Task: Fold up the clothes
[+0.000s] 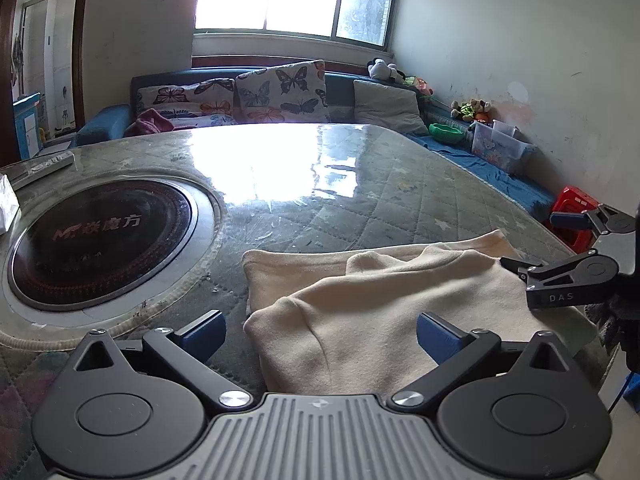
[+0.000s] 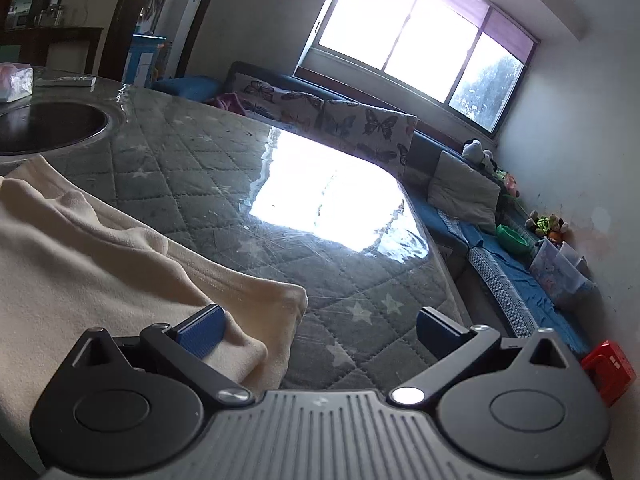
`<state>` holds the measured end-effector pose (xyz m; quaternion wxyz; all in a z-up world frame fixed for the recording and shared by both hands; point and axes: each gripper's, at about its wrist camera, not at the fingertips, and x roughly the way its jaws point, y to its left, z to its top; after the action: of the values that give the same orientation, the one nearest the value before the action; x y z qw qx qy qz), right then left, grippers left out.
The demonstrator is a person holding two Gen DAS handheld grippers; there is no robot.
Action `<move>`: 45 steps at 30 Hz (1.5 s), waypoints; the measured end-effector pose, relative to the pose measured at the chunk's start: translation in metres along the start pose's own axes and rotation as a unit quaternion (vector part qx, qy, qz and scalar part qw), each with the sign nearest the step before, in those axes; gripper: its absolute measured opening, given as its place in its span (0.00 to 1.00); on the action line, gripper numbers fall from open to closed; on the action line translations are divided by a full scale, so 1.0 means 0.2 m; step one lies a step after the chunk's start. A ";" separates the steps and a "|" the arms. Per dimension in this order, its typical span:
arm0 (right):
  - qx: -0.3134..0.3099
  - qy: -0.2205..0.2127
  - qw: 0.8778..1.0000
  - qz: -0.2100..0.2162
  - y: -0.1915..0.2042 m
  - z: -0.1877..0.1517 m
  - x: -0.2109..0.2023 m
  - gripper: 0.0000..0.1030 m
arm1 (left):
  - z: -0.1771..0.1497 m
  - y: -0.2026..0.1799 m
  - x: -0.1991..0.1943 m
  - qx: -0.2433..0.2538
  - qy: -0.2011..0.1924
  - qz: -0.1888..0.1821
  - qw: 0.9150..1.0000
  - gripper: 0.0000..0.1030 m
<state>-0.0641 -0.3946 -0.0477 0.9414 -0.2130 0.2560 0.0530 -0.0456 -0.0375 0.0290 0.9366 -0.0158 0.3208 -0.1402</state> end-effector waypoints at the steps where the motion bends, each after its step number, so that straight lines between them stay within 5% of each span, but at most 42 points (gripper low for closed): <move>1: 0.003 -0.003 1.000 0.001 0.00 0.00 0.00 1.00 | 0.00 0.00 0.01 -0.002 0.002 0.001 1.000 1.00; 7: 0.042 -0.035 0.998 0.022 -0.06 0.00 -0.11 1.00 | 0.00 0.02 0.02 -0.021 0.007 0.002 1.000 1.00; 16: 0.086 -0.053 0.985 0.139 -0.05 -0.01 -0.27 1.00 | 0.00 0.09 0.02 -0.064 0.016 0.003 0.998 1.00; 24: 0.092 -0.059 0.975 0.195 0.04 0.00 -0.35 1.00 | 0.00 0.13 0.00 -0.091 0.026 0.010 0.995 1.00; 35: 0.037 -0.042 0.958 0.280 0.23 0.05 -0.40 1.00 | -0.02 0.14 -0.03 -0.099 0.040 0.030 0.994 1.00; 45: -0.093 -0.055 0.937 0.332 0.49 0.13 -0.50 0.99 | -0.05 0.19 -0.10 -0.125 0.038 0.049 0.990 1.00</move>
<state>-0.1597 -0.2947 -0.0141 0.8588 -0.1995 0.2539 0.3976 -0.0565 0.0056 0.0290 0.9200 -0.1117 0.3720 -0.0531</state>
